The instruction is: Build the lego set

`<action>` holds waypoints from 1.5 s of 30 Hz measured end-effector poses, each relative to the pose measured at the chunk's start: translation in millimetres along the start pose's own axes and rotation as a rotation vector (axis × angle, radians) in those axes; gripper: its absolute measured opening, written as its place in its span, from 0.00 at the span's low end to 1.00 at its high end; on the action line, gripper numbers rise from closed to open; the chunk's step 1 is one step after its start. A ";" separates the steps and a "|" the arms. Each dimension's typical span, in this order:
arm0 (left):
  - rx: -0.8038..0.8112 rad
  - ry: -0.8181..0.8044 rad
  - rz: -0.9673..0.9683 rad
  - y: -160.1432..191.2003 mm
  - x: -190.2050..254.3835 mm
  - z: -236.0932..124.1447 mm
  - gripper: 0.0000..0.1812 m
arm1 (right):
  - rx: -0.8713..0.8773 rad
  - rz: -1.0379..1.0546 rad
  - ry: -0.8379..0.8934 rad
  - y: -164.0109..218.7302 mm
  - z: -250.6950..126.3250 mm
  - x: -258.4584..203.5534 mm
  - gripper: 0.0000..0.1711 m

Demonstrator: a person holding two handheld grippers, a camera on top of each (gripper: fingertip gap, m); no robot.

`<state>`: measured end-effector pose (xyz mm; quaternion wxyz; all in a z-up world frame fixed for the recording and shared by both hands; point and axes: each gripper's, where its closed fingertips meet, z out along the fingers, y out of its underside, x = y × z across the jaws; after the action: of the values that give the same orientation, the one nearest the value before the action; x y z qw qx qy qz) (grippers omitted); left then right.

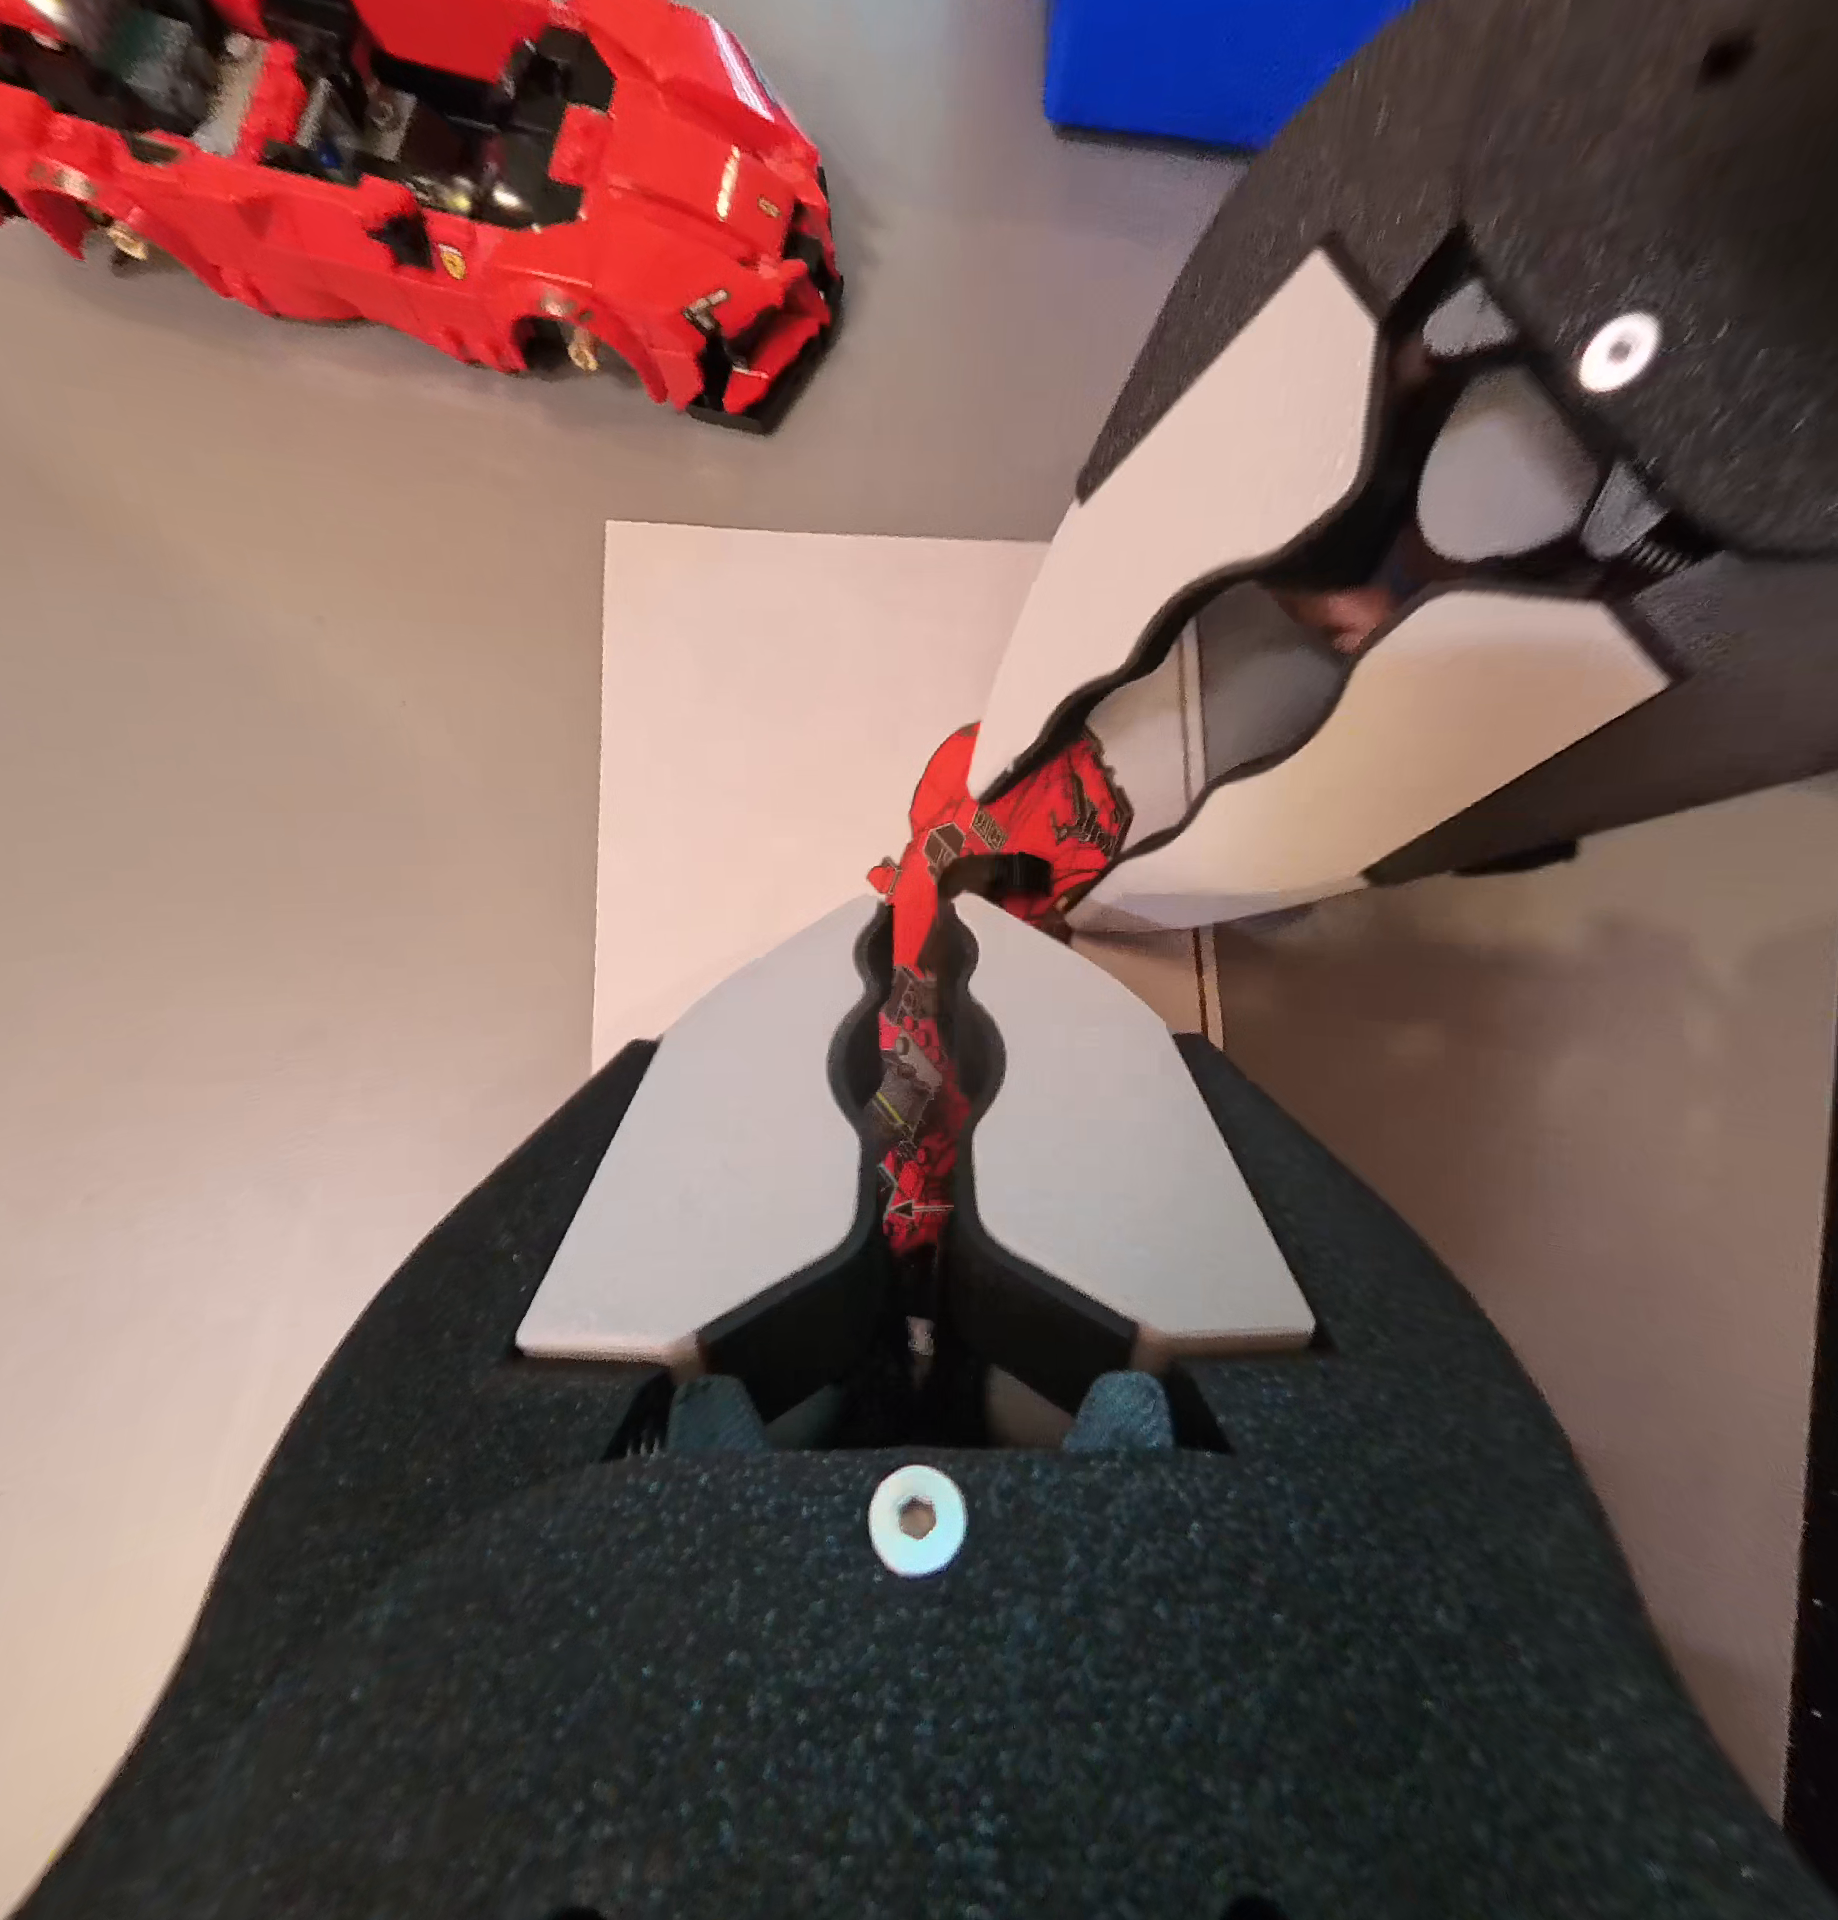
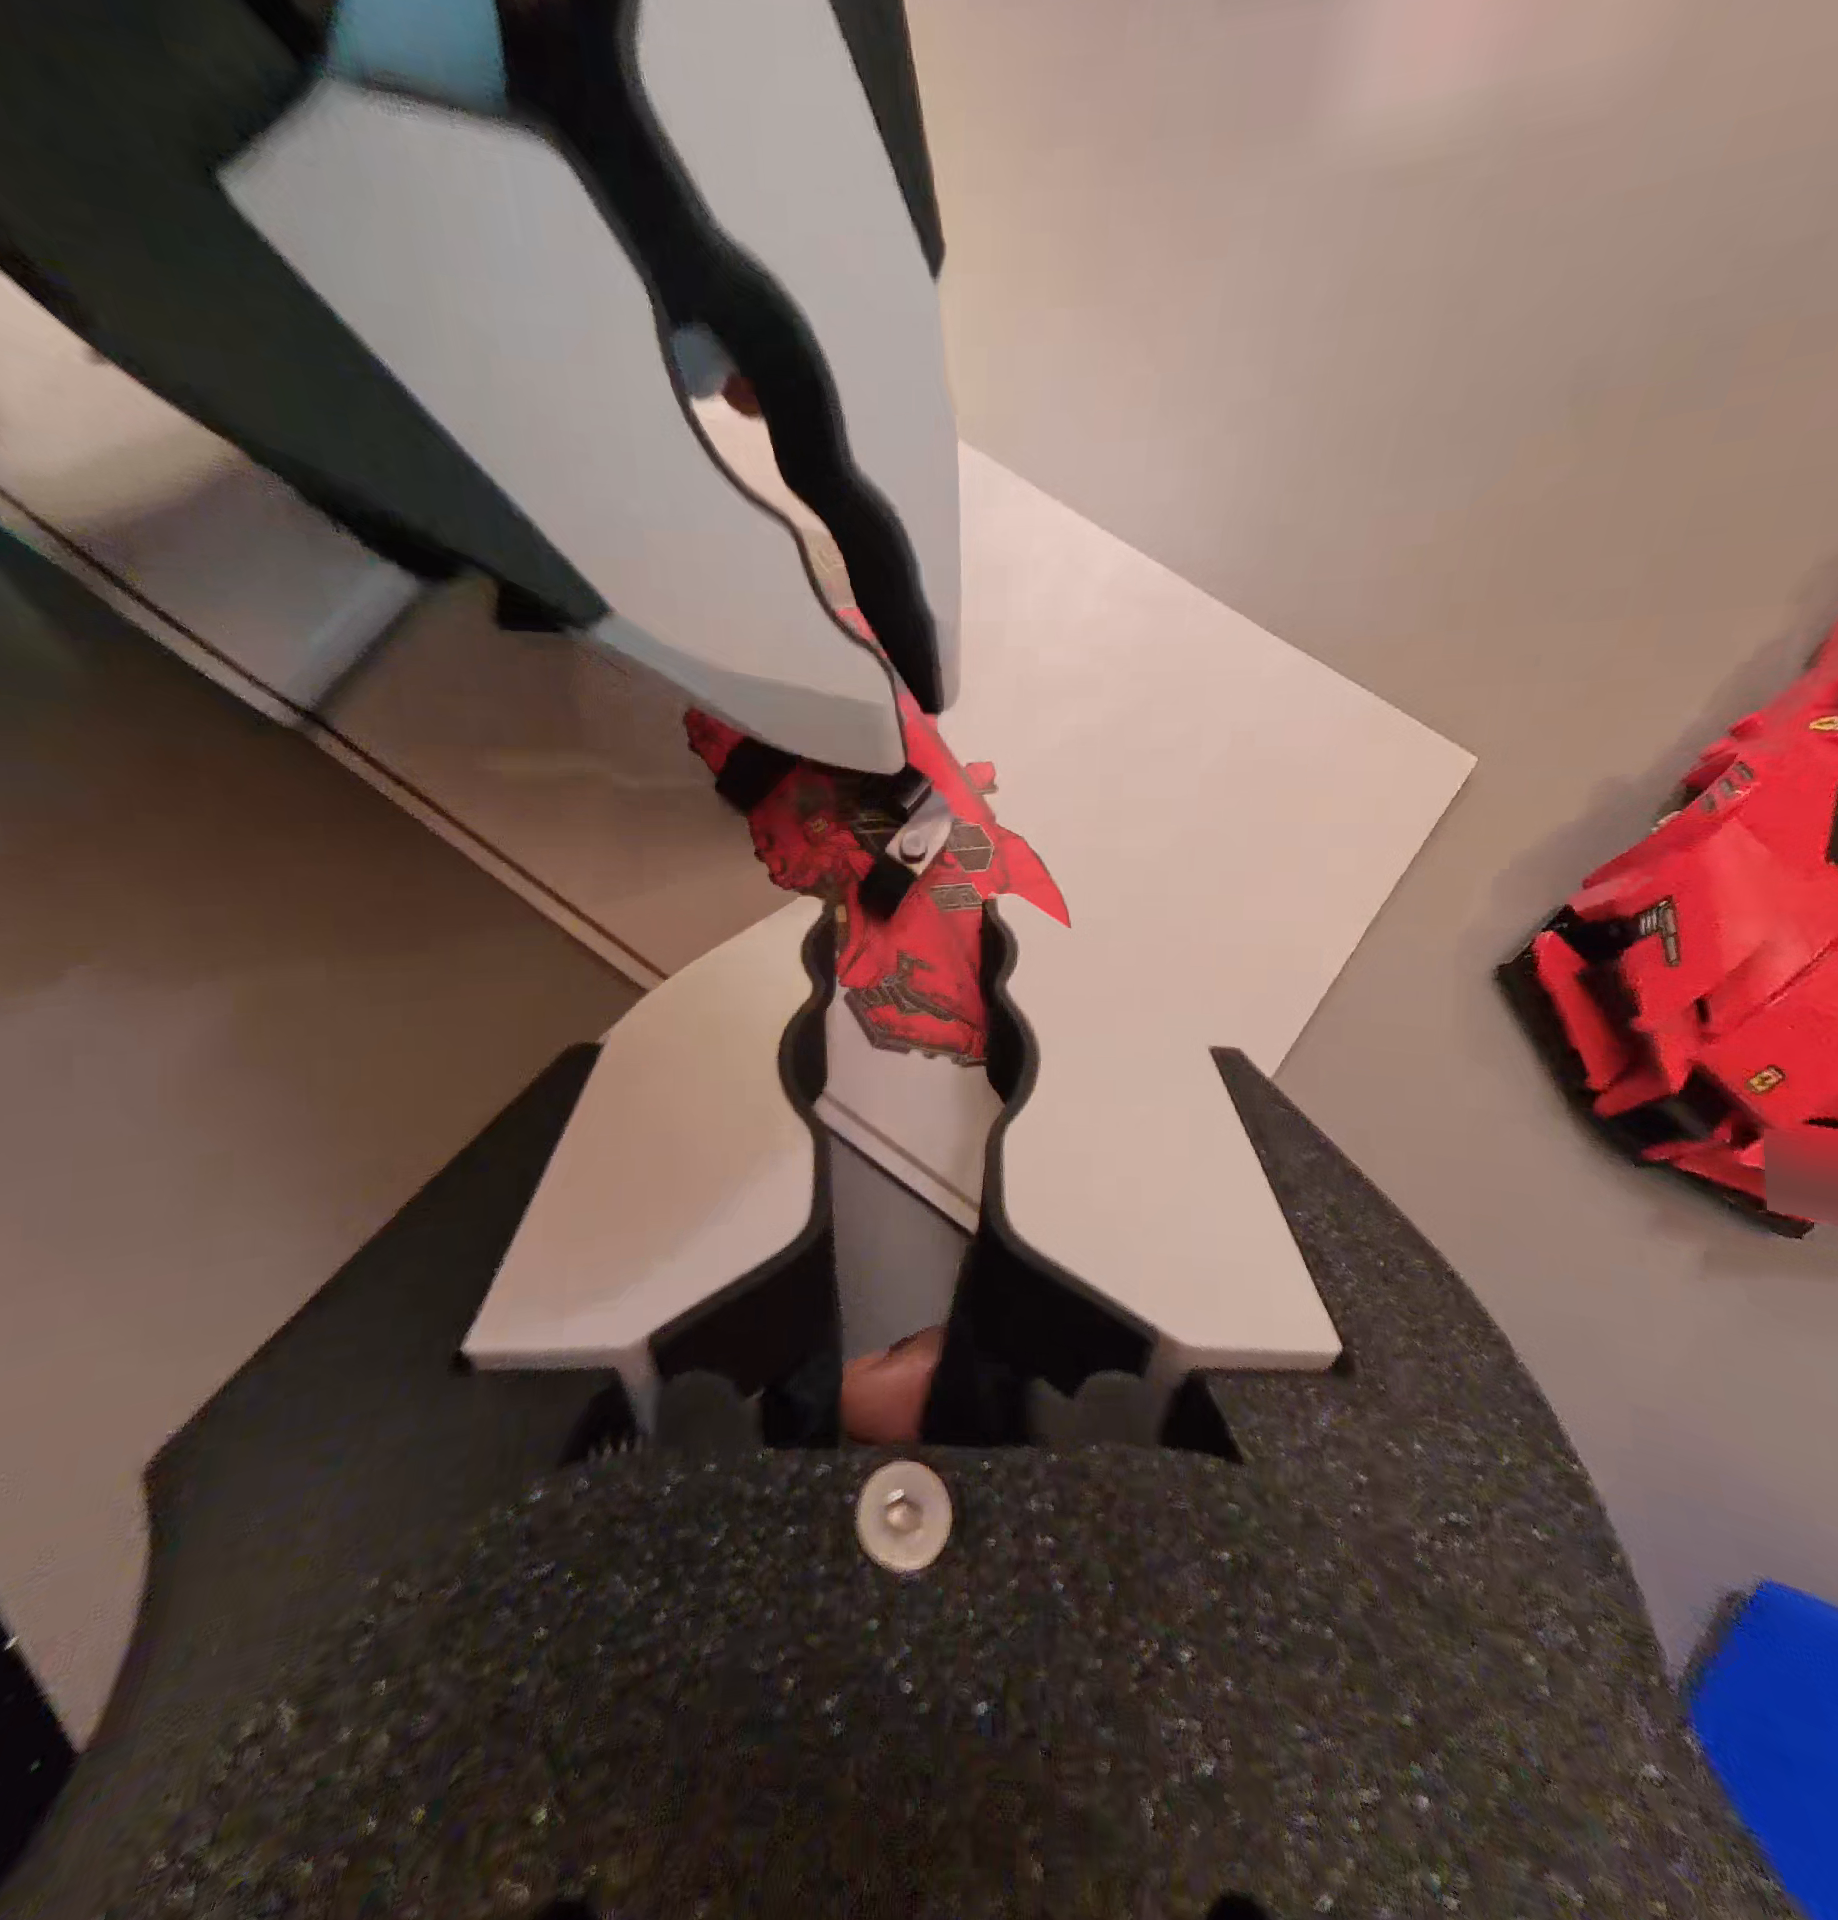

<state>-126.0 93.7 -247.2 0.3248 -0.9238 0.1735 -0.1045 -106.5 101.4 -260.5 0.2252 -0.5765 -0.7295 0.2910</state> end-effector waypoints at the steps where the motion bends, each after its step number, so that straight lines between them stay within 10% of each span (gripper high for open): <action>1: 0.011 0.000 -0.006 -1.1 -0.9 -3.9 0.04 | 0.002 -0.002 0.016 -1.4 2.2 0.0 0.15; 8: 0.111 0.025 -0.030 -5.6 -4.3 -30.9 0.05 | 0.027 -0.022 0.038 -6.8 6.5 0.8 0.05; 14: 0.332 0.365 -0.199 -19.6 19.6 -58.0 0.18 | 0.378 -0.501 0.242 -58.3 -35.5 -3.6 0.05; 22: 0.499 0.422 0.008 -34.7 50.3 -84.8 0.04 | 0.615 -0.844 0.379 -89.8 -75.6 -32.1 0.05; 30: 0.633 0.105 0.663 -33.2 70.4 -106.1 0.03 | 0.860 -0.469 -0.383 -97.1 -117.6 -75.3 0.15; 45: 0.685 0.037 0.710 -39.4 76.8 -110.7 0.04 | 0.854 -0.613 -0.356 -104.7 -107.7 -87.0 0.05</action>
<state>-79.3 30.2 -131.0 0.6222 -0.6458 0.4392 -0.0546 -89.0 17.2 -109.7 0.3866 -0.1372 -0.7079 0.5749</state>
